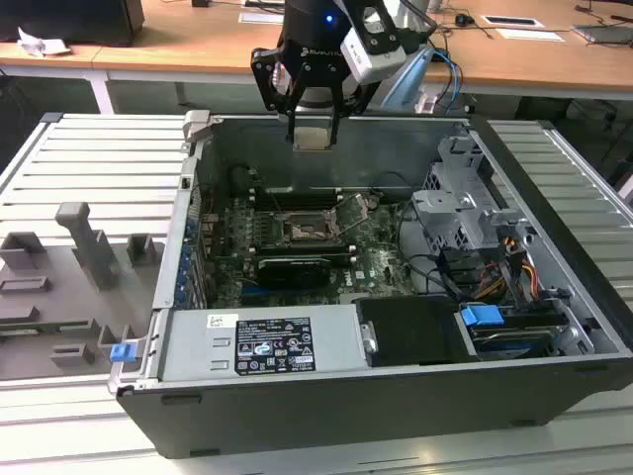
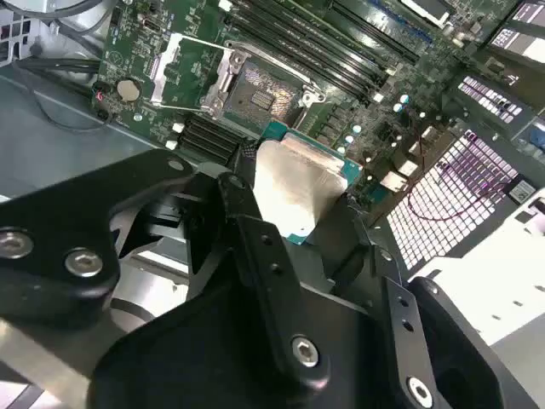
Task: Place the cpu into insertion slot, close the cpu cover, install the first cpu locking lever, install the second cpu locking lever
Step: 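Place the cpu into insertion slot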
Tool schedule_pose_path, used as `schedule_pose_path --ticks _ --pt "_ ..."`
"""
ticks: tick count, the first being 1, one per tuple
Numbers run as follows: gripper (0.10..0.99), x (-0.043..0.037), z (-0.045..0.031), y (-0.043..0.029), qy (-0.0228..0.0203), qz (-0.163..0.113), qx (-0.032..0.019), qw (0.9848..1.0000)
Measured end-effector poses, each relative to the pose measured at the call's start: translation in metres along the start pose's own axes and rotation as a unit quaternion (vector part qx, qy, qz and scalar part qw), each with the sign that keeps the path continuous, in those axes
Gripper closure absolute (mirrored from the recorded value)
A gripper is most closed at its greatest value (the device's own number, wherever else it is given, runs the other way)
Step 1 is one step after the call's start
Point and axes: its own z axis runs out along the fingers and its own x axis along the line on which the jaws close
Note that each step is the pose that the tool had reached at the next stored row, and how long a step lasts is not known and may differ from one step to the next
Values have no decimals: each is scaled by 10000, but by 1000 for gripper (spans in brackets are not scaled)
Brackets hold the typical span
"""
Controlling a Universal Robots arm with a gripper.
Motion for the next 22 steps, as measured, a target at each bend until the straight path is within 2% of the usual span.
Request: schedule_pose_path --ticks 1,3,5,13,16,22 --pt "557 -1 1 0 -8 88 -1 10000" --pt "557 0 11 -1 -39 430 -8 9991" --pt "557 -1 24 -2 -52 584 -12 9983" --pt "557 -2 93 -16 -56 630 -12 9980" --pt "557 -2 104 -17 -64 712 -14 9974" --pt "557 -2 111 -17 -94 1052 -20 9944"
